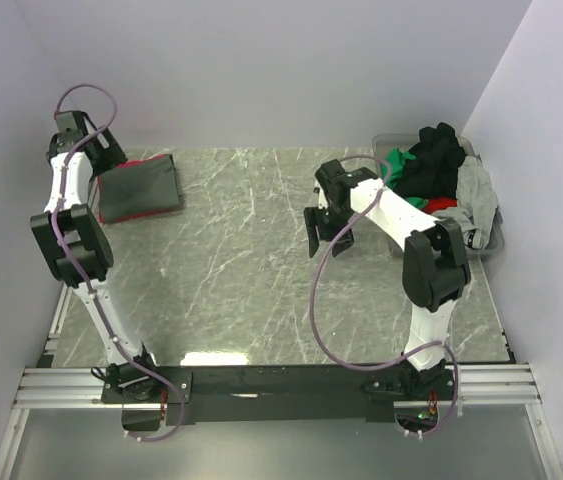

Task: Fold and stack the t-shirts
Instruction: Reset both grippers

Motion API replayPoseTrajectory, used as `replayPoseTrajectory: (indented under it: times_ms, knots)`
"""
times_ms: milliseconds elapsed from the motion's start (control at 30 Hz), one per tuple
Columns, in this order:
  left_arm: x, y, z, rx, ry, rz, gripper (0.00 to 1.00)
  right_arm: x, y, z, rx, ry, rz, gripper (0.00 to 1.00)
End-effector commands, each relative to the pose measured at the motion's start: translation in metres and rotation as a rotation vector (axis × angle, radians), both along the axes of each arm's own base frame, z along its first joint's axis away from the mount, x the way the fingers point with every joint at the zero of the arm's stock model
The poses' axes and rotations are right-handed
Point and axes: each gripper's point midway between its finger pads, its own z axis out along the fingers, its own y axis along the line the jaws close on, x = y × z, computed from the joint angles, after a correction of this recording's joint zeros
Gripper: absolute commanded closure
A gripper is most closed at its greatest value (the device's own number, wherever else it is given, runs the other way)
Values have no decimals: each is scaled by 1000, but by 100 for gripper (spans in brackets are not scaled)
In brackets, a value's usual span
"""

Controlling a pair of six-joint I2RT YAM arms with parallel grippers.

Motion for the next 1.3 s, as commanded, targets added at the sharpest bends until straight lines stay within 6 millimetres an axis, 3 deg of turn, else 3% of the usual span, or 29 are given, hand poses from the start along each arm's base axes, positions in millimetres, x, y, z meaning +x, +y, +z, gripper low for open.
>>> replayPoseTrajectory:
  times_ms: [0,67,100,133,167,200,233,300,333,367,400,433,467,500,533,600,633,667,767,900,1267]
  knots:
    - [-2,-35,68,6,-151,-12,1,13,2,35,50,-138,-39,31]
    - [-13,-60,55,-27,-121,-37,1,18,4,43,69,-181,-51,31]
    - [-19,-70,69,-31,-154,-43,1,17,3,41,69,-187,-61,31]
    - [-28,-90,54,-56,-121,-64,1,21,5,48,88,-224,-68,31]
    - [-34,-102,71,-53,-165,-80,0,22,5,48,90,-235,-82,31]
    - [-39,-115,72,-61,-169,-96,1,21,4,46,90,-240,-89,31]
    - [-50,-137,57,-64,-139,-127,0,25,5,51,103,-275,-97,31]
    - [-63,-159,78,-61,-209,-151,1,26,1,48,96,-295,-122,31]
    - [-77,-176,59,-73,-177,-175,1,30,2,53,109,-333,-130,31]
    - [-85,-192,57,-75,-181,-196,0,31,1,54,111,-346,-141,31]
    - [-95,-202,70,-85,-221,-208,1,30,0,51,108,-351,-147,31]
    - [-108,-210,52,-88,-198,-217,0,34,-2,56,112,-388,-159,31]
    - [-119,-226,61,-83,-229,-243,1,36,-3,55,111,-400,-172,31]
    - [-127,-233,59,-88,-232,-247,1,35,-4,53,106,-404,-177,31]
    - [-140,-237,43,-86,-205,-251,1,39,-6,57,109,-438,-188,31]
    - [-157,-253,50,-101,-239,-281,1,38,-8,55,105,-452,-203,31]
    - [-168,-263,40,-110,-227,-304,1,42,-10,59,109,-482,-216,31]
    - [-175,-266,48,-118,-258,-317,1,39,-12,56,104,-481,-223,31]
    - [-193,-281,40,-117,-265,-378,1,44,-14,62,117,-534,-256,31]
    - [-207,-283,36,-95,-259,-400,1,42,-21,57,105,-556,-294,31]
    - [-204,-279,38,-61,-267,-397,1,36,-31,58,95,-579,-371,31]
